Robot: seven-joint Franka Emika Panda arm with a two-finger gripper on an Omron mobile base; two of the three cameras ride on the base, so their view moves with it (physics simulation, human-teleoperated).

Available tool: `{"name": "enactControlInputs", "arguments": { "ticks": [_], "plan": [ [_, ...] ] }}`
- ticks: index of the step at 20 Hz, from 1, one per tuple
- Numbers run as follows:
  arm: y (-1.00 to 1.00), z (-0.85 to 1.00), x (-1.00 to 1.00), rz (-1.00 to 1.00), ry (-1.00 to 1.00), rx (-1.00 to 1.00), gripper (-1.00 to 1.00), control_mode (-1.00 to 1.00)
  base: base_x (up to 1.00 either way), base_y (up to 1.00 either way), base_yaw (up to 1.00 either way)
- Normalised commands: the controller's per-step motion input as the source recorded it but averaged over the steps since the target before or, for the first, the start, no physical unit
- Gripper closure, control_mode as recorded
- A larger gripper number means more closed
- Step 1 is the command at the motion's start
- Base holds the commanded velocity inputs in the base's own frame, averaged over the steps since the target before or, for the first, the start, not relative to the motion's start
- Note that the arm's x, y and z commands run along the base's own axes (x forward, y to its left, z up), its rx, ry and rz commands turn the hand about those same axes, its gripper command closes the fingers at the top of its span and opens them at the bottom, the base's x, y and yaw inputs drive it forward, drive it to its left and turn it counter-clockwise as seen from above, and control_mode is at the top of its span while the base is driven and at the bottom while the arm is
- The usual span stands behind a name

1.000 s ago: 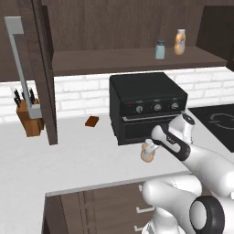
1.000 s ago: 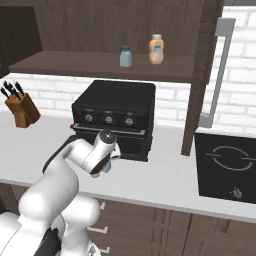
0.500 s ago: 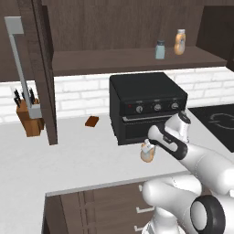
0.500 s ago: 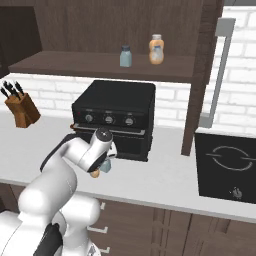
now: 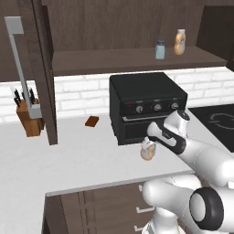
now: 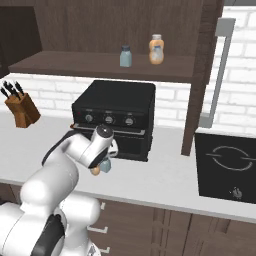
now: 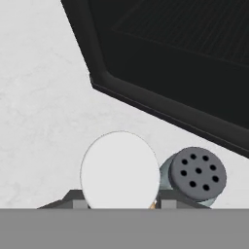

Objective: Put the shaker and condiment bottle from the counter next to their counterparts in the cabinet.

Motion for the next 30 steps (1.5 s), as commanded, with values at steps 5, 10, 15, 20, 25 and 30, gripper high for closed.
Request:
{"name": "enactControlInputs", "arguments": {
  "ticks": [5, 10, 15, 20, 25, 30],
  "plan": [
    [-0.04, 0.31, -0.29, -0.10, 0.00, 0.00, 1.00, -1.00, 0.00, 0.00, 0.00],
    [-0.13, 0.40, -0.46, -0.07, 0.00, 0.00, 1.00, -1.00, 0.00, 0.00, 0.00],
    [-0.08, 0.58, -0.48, -0.09, 0.00, 0.00, 1.00, -1.00, 0.00, 0.00, 0.00],
    [0.00, 0.59, -0.36, -0.14, 0.00, 0.00, 1.00, -1.00, 0.00, 0.00, 0.00],
    [0.00, 0.58, -0.20, -0.15, 0.01, 0.00, 1.00, -1.00, 0.00, 0.00, 0.00],
    [0.00, 0.70, -0.17, -0.14, 0.04, 0.00, 1.00, -1.00, 0.00, 0.00, 0.00]
  ]
}}
